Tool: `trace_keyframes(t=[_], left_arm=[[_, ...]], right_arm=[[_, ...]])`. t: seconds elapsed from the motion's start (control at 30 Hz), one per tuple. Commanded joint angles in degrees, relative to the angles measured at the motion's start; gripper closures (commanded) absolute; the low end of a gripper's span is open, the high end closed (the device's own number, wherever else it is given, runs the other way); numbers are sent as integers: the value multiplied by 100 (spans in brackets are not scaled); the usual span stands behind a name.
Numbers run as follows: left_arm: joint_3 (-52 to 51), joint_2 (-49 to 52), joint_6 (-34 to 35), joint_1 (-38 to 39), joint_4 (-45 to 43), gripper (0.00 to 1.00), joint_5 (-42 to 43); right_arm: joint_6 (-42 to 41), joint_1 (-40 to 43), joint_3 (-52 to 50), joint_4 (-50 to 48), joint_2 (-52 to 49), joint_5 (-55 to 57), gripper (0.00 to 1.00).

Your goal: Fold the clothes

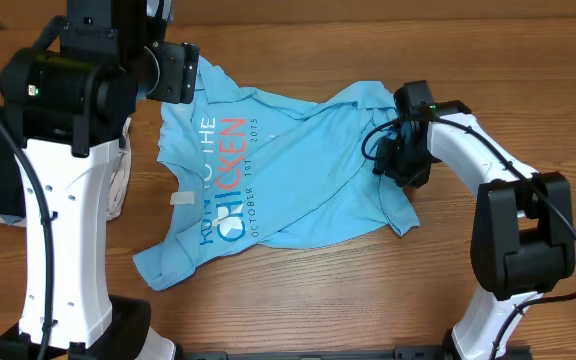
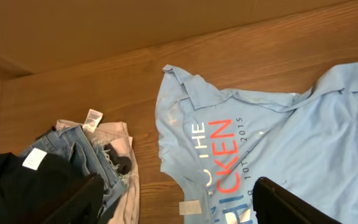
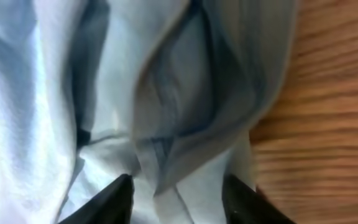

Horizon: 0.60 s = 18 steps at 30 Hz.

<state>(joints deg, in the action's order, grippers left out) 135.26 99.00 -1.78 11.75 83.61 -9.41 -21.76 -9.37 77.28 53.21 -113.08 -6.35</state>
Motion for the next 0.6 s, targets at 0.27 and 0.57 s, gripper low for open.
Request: trace_keyframes(t=[0.27,0.57], left_arm=[[92,-39,50,4,-24,20,4],[92,-39,50,4,-92,20,4]], right_arm=[[-208,874,404,437,354,870,96],[562,2264,472,590,402,-949,27]])
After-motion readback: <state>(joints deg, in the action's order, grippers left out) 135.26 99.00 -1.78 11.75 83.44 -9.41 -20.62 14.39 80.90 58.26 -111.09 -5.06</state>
